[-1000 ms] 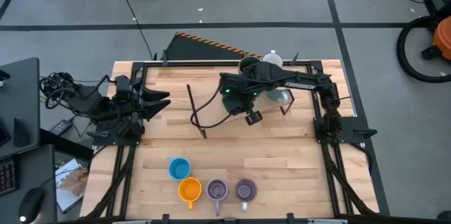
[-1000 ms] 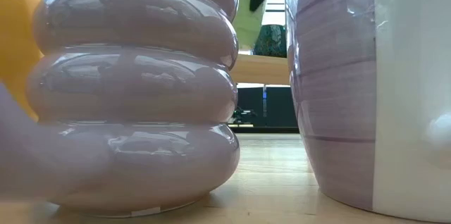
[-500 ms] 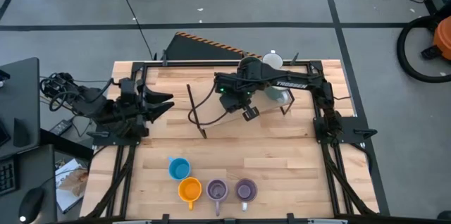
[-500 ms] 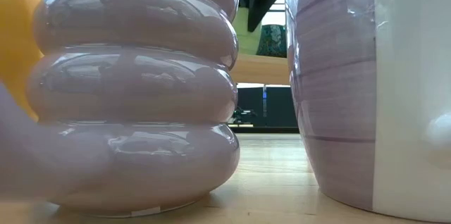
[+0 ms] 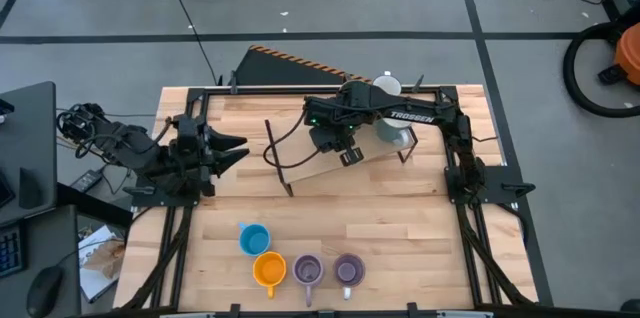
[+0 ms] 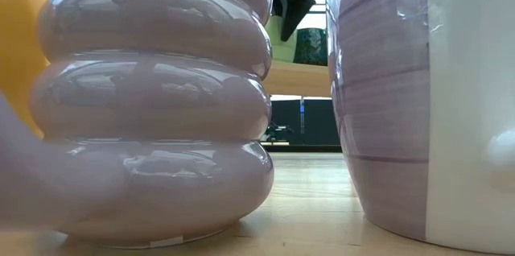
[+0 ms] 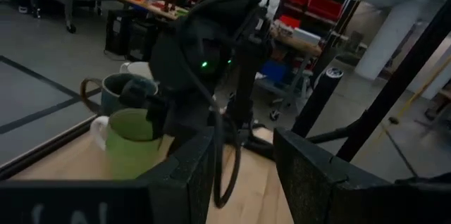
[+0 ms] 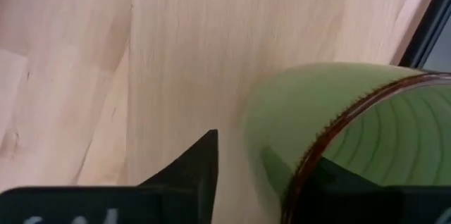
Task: Place coffee mugs
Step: Put the green mug on the shelf
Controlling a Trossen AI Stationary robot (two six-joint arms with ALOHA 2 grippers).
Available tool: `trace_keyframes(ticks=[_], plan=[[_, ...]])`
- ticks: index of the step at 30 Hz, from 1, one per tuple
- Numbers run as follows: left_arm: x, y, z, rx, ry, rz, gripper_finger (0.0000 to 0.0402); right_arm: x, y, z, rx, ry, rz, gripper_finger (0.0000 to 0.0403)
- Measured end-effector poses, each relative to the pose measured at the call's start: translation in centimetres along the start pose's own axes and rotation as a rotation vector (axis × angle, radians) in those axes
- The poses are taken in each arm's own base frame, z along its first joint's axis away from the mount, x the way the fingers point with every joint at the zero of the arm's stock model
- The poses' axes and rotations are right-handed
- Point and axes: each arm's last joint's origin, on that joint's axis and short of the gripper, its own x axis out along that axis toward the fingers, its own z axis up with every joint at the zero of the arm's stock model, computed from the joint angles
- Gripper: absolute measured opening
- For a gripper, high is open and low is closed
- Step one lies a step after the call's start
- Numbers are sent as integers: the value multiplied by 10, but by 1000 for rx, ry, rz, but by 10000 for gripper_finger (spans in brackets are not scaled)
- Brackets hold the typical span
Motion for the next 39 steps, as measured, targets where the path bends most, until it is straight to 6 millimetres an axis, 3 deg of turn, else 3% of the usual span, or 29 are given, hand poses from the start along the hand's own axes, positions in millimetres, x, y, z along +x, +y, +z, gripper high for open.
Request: trace_keyframes(ticks=[10, 18, 23, 30, 39], plan=[[0, 4, -2, 32, -12, 85, 151, -27, 5, -8, 76, -44, -50, 172], [5, 6, -15, 137, 76, 128, 151, -70, 12, -24, 195, -135, -139, 185], [38, 0, -36, 266, 160, 196, 151, -110, 21, -40, 305, -256, -225, 185], [96, 12, -58, 246, 260, 308, 158, -171, 37, -73, 480, -459, -382, 185], [162, 21, -93, 182, 391, 239, 250, -208, 49, -108, 658, -585, -432, 185]])
